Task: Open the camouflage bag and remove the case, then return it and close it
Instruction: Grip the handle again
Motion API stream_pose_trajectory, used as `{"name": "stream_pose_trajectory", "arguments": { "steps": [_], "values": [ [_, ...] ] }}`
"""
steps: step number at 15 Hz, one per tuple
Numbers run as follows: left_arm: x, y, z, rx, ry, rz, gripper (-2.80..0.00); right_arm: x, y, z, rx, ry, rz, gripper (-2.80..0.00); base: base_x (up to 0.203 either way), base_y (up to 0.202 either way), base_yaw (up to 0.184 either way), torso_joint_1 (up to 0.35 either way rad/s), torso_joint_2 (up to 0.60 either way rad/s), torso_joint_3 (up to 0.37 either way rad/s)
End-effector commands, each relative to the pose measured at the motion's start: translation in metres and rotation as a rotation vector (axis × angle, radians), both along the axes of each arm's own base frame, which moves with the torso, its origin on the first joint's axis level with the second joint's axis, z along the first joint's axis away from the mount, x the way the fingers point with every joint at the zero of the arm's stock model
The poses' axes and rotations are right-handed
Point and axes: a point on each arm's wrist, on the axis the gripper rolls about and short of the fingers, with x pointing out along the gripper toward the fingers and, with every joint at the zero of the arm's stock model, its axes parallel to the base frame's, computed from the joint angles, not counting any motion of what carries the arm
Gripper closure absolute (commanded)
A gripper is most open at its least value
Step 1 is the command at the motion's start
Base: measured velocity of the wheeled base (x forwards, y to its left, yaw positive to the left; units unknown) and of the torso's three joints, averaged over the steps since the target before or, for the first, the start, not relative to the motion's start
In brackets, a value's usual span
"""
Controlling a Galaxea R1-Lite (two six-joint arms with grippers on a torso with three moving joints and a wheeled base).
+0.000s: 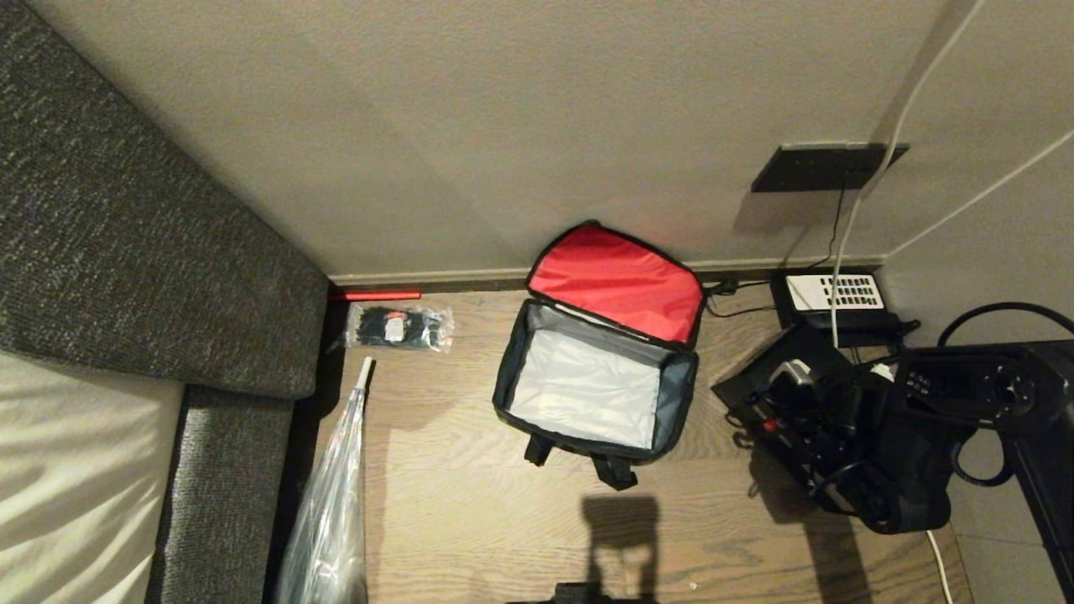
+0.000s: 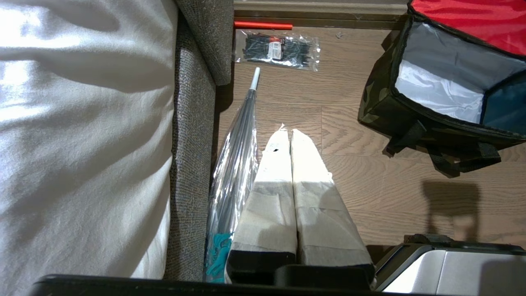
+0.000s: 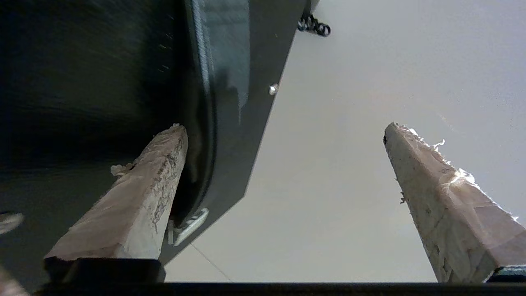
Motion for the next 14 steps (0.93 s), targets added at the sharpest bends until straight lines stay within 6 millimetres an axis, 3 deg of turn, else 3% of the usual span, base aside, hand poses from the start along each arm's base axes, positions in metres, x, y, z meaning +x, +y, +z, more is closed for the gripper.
{"name": "stream_pose_trajectory", "arguments": {
  "steps": [1,9,14],
  "values": [
    [0.0,0.0,-0.001,0.0,0.001,0.001,0.0,0.0,0.01,0.002,0.017,-0.03,0.022,-2.8,0.0,0.0,0.0,0.0,0.0,0.0],
    [0.0,0.0,-0.001,-0.001,0.001,0.001,0.0,0.004,0.014,-0.001,0.006,-0.026,0.032,-2.8,0.0,0.0,0.0,0.0,0.0,0.0],
    [0.0,0.0,-0.001,0.0,0.001,0.001,0.0,0.011,0.01,0.014,-0.056,-0.039,-0.029,-2.8,0.0,0.0,0.0,0.0,0.0,0.0]
  ]
}}
